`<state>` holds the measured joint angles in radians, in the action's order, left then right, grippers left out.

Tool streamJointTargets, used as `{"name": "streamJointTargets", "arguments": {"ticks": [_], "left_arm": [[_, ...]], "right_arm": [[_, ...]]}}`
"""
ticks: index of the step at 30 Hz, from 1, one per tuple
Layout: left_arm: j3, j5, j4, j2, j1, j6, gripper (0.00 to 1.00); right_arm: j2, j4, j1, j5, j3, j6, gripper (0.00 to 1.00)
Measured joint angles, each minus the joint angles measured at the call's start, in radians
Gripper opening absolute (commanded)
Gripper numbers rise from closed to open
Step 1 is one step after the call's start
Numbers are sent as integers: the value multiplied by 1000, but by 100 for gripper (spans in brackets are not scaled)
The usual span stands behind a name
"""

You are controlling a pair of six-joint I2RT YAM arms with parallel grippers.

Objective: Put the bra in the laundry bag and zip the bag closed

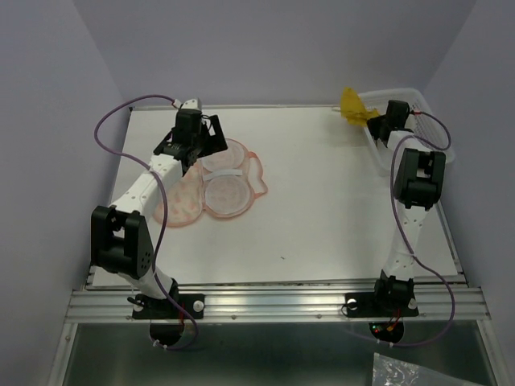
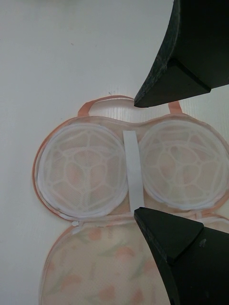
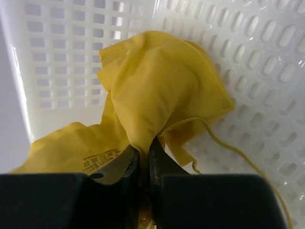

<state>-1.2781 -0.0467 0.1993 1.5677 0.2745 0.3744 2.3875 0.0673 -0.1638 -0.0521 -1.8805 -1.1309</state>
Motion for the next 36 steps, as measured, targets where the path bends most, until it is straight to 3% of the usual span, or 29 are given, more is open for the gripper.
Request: {"name": "streamJointTargets", "arguments": {"ticks": [8, 20, 23, 25, 29, 32, 36], "left_arm": [[0, -6, 2, 0, 12, 0, 99], [8, 15, -5, -34, 39, 1, 99], [26, 16, -16, -72, 39, 3, 99], [53, 16, -24, -113, 40, 9, 99], [129, 18, -45, -191, 40, 29, 99], [177, 17, -50, -232, 40, 42, 99], [237, 18, -61, -274, 40, 63, 99]], "right_arm": [[-92, -139, 0, -48, 191, 58, 3], [-482, -439, 49, -98, 427, 346, 1], [-530, -493, 97, -47, 446, 444, 1], [-536, -513, 131, 78, 441, 511, 3], [-530, -427, 185, 300, 399, 642, 8], [-532, -244, 298, 379, 328, 807, 9], [-569, -31, 446, 497, 324, 904, 11]]}}
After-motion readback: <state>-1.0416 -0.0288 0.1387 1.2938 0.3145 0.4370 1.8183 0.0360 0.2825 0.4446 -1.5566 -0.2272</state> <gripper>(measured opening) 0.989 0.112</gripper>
